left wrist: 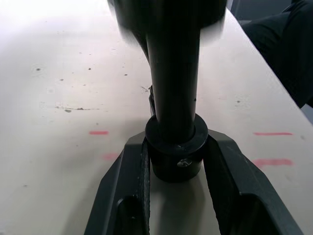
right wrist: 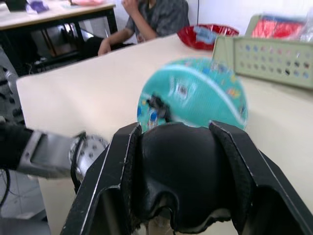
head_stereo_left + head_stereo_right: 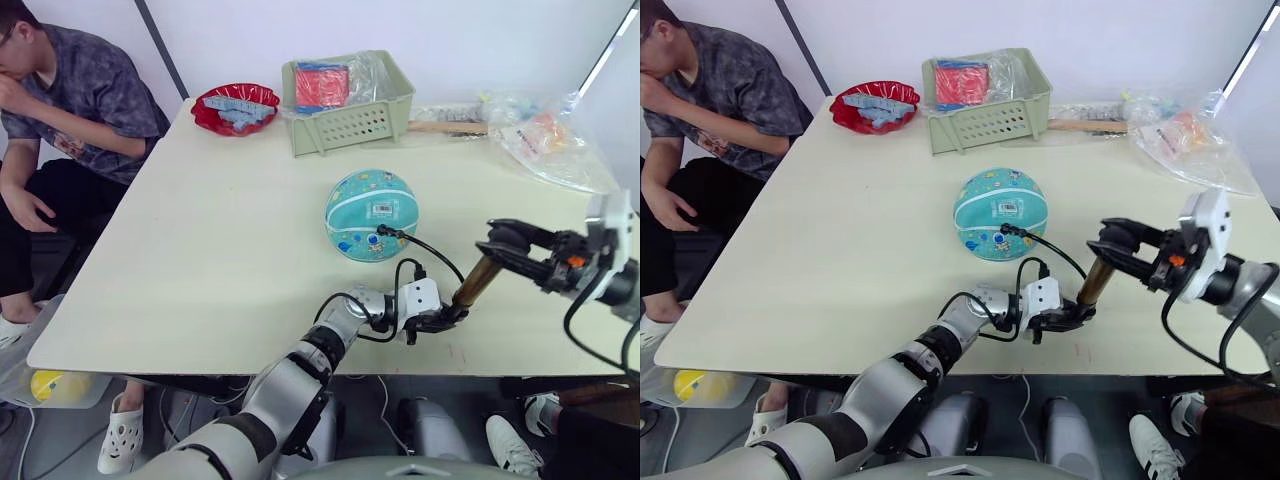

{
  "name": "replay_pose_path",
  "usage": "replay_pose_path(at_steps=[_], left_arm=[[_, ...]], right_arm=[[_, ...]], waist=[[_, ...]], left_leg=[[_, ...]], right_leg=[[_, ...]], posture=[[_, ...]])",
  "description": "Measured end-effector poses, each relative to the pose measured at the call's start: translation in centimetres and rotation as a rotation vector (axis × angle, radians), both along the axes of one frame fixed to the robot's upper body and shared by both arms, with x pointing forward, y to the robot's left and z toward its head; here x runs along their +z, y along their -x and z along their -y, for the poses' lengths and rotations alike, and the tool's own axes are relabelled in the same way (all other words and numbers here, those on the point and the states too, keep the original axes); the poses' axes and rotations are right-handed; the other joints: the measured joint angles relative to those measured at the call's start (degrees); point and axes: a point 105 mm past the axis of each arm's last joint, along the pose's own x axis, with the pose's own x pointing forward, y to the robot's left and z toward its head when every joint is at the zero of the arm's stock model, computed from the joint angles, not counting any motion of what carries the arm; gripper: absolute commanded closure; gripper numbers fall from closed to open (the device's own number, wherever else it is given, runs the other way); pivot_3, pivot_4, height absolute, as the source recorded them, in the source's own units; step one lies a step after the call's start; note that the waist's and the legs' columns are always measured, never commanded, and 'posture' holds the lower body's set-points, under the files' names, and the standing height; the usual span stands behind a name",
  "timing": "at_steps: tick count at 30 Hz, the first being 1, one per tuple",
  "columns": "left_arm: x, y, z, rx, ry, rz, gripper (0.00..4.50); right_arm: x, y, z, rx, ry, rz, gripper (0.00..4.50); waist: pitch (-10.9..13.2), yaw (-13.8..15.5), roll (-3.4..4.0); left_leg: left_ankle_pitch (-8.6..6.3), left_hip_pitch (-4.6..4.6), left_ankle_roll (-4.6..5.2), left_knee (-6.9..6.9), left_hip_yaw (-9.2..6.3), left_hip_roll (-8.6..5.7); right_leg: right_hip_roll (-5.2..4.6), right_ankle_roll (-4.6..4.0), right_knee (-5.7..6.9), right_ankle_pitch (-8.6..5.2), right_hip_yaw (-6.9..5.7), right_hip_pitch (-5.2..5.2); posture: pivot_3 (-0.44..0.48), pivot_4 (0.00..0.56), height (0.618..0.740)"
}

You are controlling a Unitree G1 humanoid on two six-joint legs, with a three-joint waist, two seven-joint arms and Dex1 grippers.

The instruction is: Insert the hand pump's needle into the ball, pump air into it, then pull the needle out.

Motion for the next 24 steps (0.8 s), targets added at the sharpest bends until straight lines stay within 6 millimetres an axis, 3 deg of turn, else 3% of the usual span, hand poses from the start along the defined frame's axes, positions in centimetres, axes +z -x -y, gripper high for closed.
replay_pose_path(at_steps=[3,8,18,21,24], left_arm=[[0.1,-0.1,0.2,0.001,-0.005,-0.005,3.41],[0.0,0.0,0.3,0.0,-0.011,-0.009,3.41],[-0.3,0.3,-0.2,-0.02,-0.009,-0.005,3.41],[-0.4,0.4,-0.4,-0.016,-0.006,-0.005,3.41],[-0.4,0.3,-0.7,-0.007,-0.008,-0.002,3.41]], right_arm=[[3.3,0.4,0.5,0.017,-0.029,0.052,2.78],[5.7,1.2,1.1,0.033,-0.062,0.056,2.78],[5.5,1.2,1.2,0.036,-0.105,0.006,2.78],[4.9,1.4,1.3,0.03,-0.094,0.034,2.78],[2.8,1.3,1.2,0.013,-0.069,0.036,2.78]], waist=[[0.1,0.0,0.01],[0.0,0.1,0.02],[0.1,0.0,0.02],[0.0,0.1,-0.01],[-0.1,-0.2,-0.23]], left_leg=[[-0.05,-0.04,0.08,-0.01,0.01,-0.02],[-0.11,-0.08,0.18,0.0,0.09,-0.06],[-0.11,-0.09,0.19,-0.01,0.13,-0.04],[-0.12,-0.07,0.19,-0.01,0.13,-0.04],[-0.12,0.01,0.19,-0.02,0.15,0.02]], right_leg=[[-0.02,0.0,0.0,-0.01,0.0,-0.05],[-0.1,0.01,-0.03,0.0,0.05,-0.07],[-0.1,0.01,-0.02,0.0,0.11,-0.12],[-0.09,0.01,-0.02,0.0,0.11,-0.11],[-0.03,0.01,-0.01,-0.01,0.12,-0.08]], posture=[[0.0,0.15,0.738],[0.0,0.15,0.738],[0.0,0.15,0.738],[0.0,0.15,0.738],[0.0,0.15,0.738]])
